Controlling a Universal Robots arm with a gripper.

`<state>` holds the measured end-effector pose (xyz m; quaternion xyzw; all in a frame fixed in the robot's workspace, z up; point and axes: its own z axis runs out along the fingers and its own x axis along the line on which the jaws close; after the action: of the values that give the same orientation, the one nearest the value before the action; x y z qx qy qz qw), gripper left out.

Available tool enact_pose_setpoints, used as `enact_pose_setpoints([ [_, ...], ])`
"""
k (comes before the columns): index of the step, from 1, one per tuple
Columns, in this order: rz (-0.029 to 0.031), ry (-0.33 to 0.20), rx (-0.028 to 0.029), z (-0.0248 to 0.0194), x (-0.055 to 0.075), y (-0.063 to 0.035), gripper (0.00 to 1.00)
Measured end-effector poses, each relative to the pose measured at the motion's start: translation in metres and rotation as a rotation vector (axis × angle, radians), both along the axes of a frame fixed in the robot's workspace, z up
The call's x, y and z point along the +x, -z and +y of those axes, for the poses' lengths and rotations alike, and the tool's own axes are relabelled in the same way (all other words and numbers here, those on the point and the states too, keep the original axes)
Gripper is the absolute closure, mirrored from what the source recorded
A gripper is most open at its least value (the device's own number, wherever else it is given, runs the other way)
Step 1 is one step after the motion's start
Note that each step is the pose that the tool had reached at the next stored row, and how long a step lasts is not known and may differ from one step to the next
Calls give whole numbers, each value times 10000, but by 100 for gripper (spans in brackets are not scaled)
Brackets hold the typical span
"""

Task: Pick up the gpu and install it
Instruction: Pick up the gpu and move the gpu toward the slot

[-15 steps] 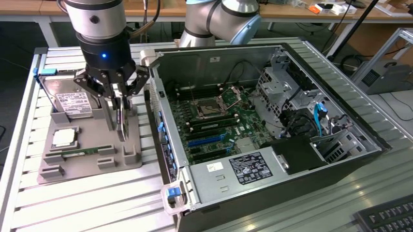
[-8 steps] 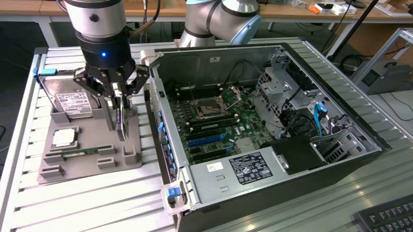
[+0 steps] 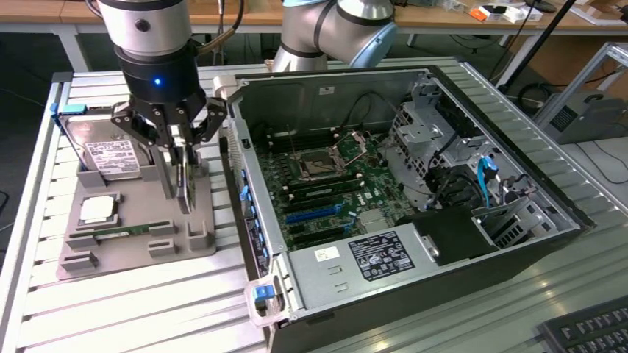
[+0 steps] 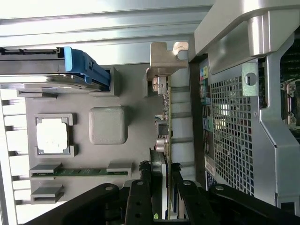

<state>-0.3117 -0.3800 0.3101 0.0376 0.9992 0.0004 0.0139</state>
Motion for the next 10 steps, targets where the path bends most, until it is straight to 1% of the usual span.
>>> enact_pose_setpoints([
  [10,1,0,-1,0,0,-28,73],
])
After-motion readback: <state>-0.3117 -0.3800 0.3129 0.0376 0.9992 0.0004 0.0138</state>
